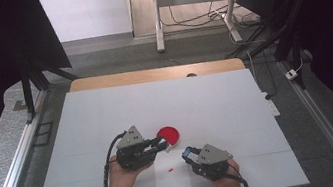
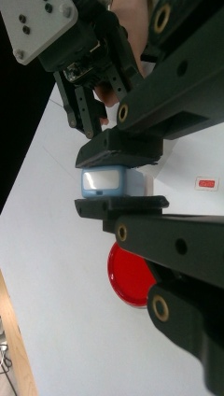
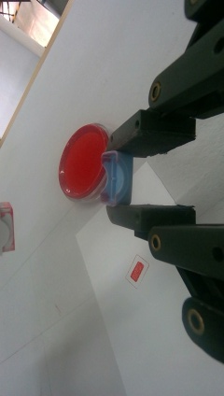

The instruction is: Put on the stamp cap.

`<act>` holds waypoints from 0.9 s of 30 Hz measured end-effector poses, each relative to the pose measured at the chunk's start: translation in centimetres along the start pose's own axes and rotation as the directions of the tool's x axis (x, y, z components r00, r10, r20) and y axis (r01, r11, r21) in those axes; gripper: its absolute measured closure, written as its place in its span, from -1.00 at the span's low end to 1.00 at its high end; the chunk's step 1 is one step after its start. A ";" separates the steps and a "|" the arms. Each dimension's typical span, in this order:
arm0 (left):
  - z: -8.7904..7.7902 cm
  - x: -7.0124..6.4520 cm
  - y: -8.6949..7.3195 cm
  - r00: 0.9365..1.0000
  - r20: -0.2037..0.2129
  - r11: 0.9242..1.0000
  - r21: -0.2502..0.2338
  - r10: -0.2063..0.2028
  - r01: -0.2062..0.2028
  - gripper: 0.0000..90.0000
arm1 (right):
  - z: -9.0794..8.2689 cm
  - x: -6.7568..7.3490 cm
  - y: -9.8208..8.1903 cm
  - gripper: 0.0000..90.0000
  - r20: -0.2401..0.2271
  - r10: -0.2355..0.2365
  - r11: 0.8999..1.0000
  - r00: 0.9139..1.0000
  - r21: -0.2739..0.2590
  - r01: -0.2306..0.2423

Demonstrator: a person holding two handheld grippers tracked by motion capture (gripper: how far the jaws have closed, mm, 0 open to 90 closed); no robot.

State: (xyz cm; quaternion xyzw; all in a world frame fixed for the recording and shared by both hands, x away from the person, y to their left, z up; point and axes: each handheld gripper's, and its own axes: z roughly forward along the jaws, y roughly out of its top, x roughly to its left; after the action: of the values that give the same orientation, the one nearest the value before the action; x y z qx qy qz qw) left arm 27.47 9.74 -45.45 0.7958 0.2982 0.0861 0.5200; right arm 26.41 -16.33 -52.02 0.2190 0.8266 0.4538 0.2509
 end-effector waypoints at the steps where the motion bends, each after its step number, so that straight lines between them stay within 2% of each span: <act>1: 0.0 0.0 0.0 1.000 0.002 1.000 0.003 0.001 -0.001 0.68 | 0.0 0.0 0.0 0.44 0.002 0.001 1.000 1.000 0.001 -0.001; 11: 0.4 -0.2 0.1 1.000 0.009 1.000 0.007 0.004 -0.004 0.68 | 0.7 0.8 0.3 0.44 -0.005 -0.013 1.000 1.000 -0.003 0.013; 27: 1.2 -0.7 0.1 1.000 0.019 1.000 0.010 0.007 -0.007 0.68 | 0.9 1.5 0.9 0.44 -0.002 -0.014 1.000 1.000 -0.025 0.014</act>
State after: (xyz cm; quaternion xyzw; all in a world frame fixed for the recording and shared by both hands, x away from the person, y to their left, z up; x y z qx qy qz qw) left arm 27.48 8.38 -45.77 0.8003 0.2909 0.0787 0.5184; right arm 25.90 -14.44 -52.01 0.2097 0.8226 0.4624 0.2559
